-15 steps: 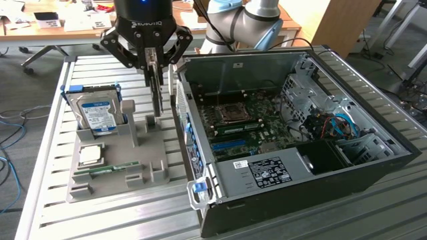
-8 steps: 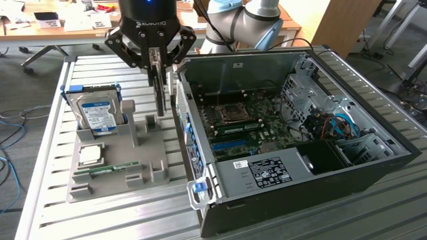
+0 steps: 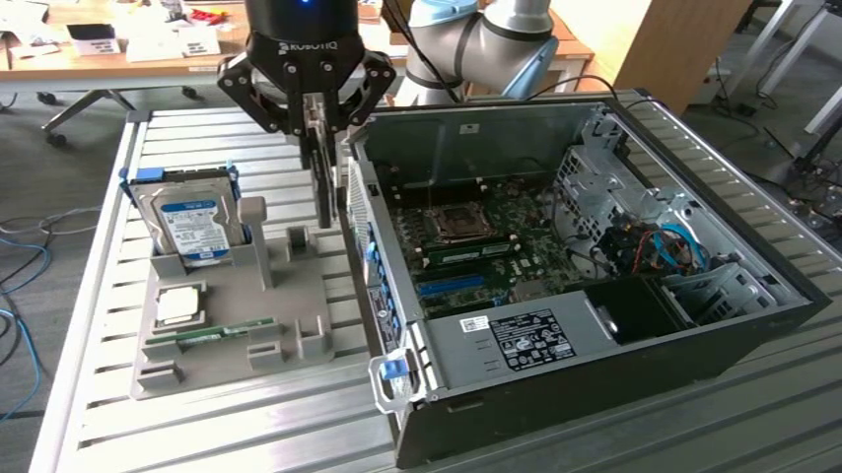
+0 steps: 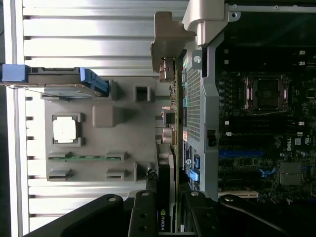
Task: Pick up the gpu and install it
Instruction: 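Pick up the gpu and move the gpu toward the slot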
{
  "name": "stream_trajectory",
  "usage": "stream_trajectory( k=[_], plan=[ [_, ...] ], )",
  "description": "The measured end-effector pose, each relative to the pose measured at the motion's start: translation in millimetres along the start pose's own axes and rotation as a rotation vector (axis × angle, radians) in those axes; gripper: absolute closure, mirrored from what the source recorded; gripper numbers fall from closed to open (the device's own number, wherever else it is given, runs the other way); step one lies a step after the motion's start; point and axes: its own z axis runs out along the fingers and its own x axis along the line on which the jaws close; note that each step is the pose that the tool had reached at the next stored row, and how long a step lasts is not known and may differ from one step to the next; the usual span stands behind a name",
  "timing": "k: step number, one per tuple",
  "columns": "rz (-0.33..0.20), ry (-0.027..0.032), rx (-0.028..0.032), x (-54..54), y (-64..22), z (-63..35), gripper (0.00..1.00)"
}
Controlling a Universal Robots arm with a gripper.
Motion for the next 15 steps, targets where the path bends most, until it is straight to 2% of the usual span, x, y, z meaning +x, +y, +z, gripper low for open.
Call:
stream_trajectory(
  k=[15],
  plan=[
    [0.0, 0.0, 0.0, -11.2, 0.4, -2.3, 0.73]
  ],
)
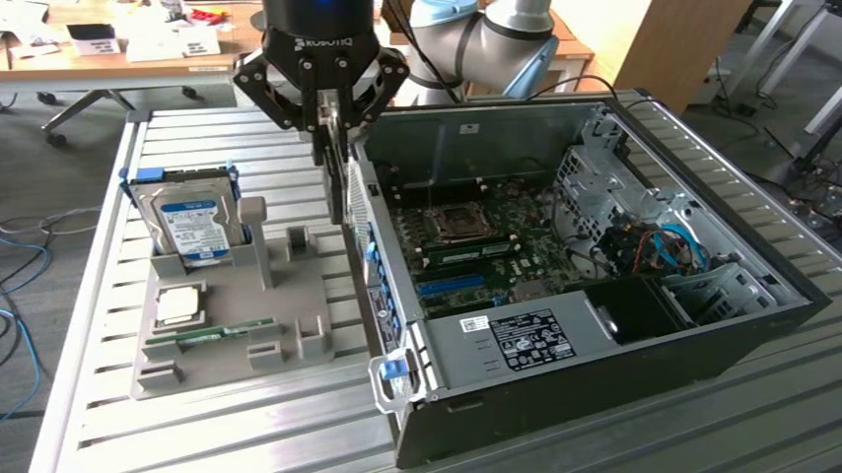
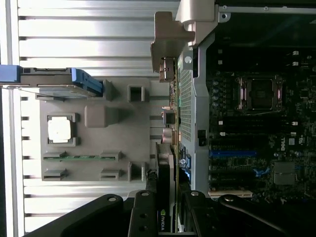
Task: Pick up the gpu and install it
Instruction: 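Pick up the gpu and move the gpu toward the slot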
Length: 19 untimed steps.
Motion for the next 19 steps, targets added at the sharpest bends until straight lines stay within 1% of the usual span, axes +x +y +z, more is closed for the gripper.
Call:
stream_trajectory(
  k=[7, 19],
  plan=[
    [0.0, 0.0, 0.0001, -10.4, 0.3, -0.3, 0.73],
    [0.0, 0.0, 0.0, -32.7, 0.8, 0.1, 0.73]
  ],
)
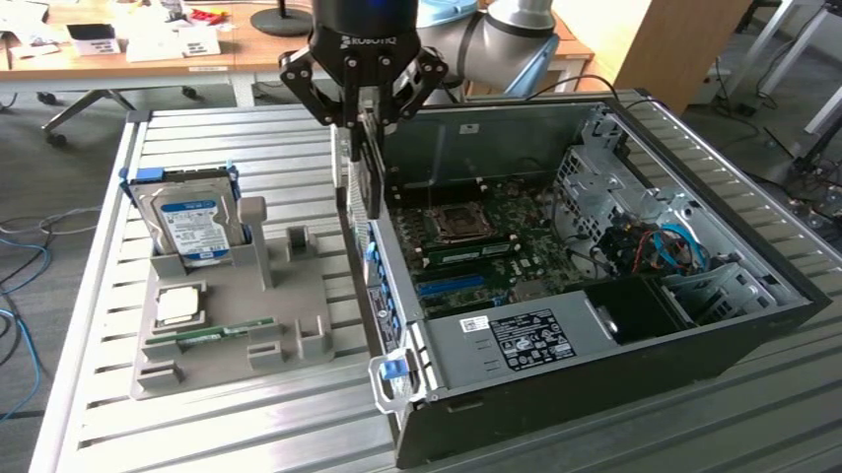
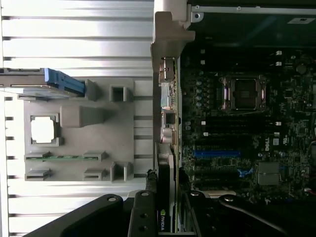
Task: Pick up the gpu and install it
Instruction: 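Pick up the gpu and move the gpu toward the slot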
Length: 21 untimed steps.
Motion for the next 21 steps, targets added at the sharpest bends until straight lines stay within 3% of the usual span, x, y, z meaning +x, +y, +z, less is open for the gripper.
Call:
stream_trajectory(
  k=[21],
  plan=[
    [0.0, 0.0, 0.0, -40.0, 1.3, 1.0, 0.73]
  ],
)
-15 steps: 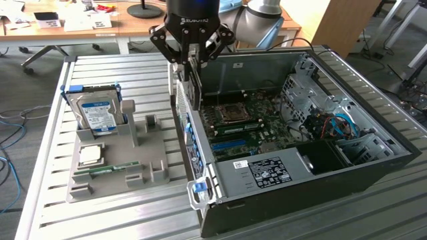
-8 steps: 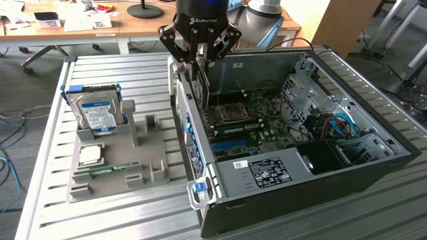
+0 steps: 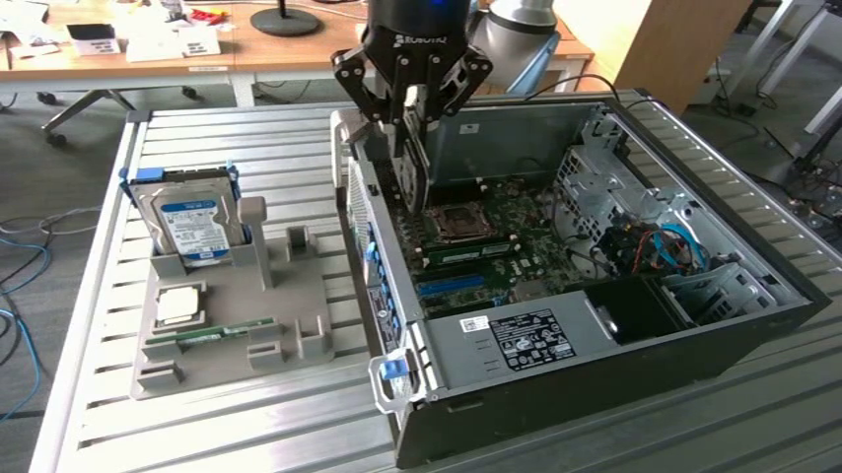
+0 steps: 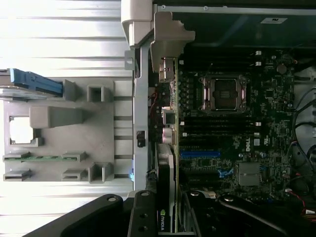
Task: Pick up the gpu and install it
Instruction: 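Pick up the gpu and move the gpu toward the slot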
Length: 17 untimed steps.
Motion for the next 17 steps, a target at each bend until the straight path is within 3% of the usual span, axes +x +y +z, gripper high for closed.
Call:
stream_trajectory(
  k=[17],
  plan=[
    [0.0, 0.0, 0.0, -33.1, 1.0, 0.8, 0.73]
  ],
)
